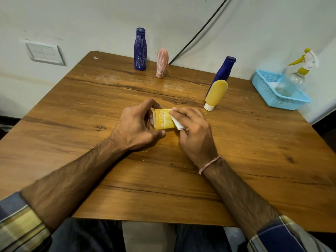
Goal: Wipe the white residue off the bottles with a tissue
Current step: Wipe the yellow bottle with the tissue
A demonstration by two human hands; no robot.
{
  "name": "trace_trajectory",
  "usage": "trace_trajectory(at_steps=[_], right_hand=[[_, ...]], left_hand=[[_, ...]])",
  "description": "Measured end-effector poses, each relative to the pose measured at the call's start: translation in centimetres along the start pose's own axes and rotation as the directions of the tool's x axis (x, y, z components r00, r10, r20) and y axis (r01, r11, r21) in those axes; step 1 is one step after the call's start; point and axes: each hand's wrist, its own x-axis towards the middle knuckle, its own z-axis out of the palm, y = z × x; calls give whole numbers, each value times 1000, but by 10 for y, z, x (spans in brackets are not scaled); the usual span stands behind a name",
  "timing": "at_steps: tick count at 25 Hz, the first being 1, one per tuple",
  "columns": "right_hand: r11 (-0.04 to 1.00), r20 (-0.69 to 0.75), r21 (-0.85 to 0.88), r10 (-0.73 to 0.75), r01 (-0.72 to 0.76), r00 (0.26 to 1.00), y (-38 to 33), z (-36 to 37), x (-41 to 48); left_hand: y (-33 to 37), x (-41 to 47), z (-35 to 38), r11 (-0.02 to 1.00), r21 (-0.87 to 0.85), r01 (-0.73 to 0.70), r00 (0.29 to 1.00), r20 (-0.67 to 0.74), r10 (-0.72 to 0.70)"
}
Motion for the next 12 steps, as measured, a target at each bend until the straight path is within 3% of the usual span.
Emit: trace_trajectory(at_steps=[2,5,9,12], right_hand=[[998,22,8,-65,64,998,1,0,1],[996,-30,-26,90,-91,995,6,-1,7],[999,-12,-26,-47,47,999,2,4,-6],[996,-52,-33,85,-86,995,8,3,-9]], left_hand=[[1,0,-1,1000,1,-5,1000,-9,5],[2,-1,0,1000,-9,4,1000,-3,-4],[1,0,0,1000,-20,18,1000,-16,-18],[0,0,1,998,-25,49,999,-9,-49]])
